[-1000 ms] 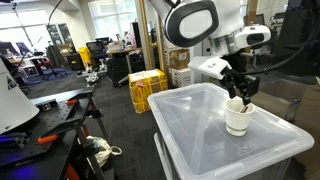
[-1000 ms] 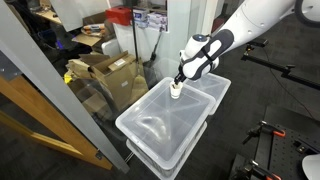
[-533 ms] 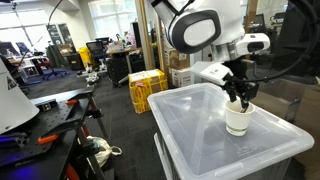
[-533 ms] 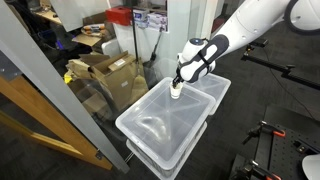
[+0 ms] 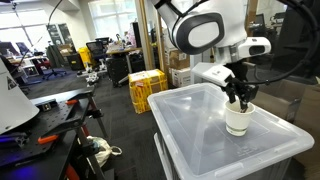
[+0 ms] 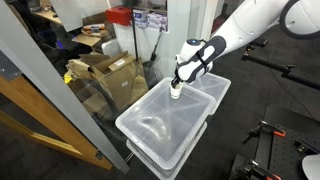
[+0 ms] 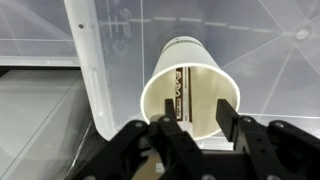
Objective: Take the marker out of the white cup
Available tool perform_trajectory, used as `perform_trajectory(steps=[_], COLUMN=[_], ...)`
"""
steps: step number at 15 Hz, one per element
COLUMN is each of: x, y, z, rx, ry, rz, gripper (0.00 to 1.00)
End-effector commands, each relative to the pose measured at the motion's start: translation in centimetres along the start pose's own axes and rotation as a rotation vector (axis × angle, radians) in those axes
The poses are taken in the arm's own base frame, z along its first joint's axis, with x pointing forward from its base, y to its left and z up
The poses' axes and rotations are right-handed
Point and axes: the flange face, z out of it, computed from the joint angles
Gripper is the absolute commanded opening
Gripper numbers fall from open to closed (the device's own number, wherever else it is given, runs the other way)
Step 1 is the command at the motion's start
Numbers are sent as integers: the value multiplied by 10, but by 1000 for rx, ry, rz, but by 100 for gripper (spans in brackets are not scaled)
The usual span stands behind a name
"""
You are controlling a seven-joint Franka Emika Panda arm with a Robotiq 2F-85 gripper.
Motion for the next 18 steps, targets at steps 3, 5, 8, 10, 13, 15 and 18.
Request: perform_trajectory(steps=[3, 5, 8, 10, 13, 15, 18], x=[11, 13, 15, 17, 19, 19, 18], y=[3, 4, 4, 5, 6, 5, 5], z=[6, 9, 13, 17, 21, 23, 22], rx=[3, -2, -7, -11, -17, -19, -17], ry=[-30, -30, -27, -27, -24, -21, -17], rz=[3, 5, 5, 4, -1, -5, -12], gripper=[49, 49, 49, 48, 21, 5, 5])
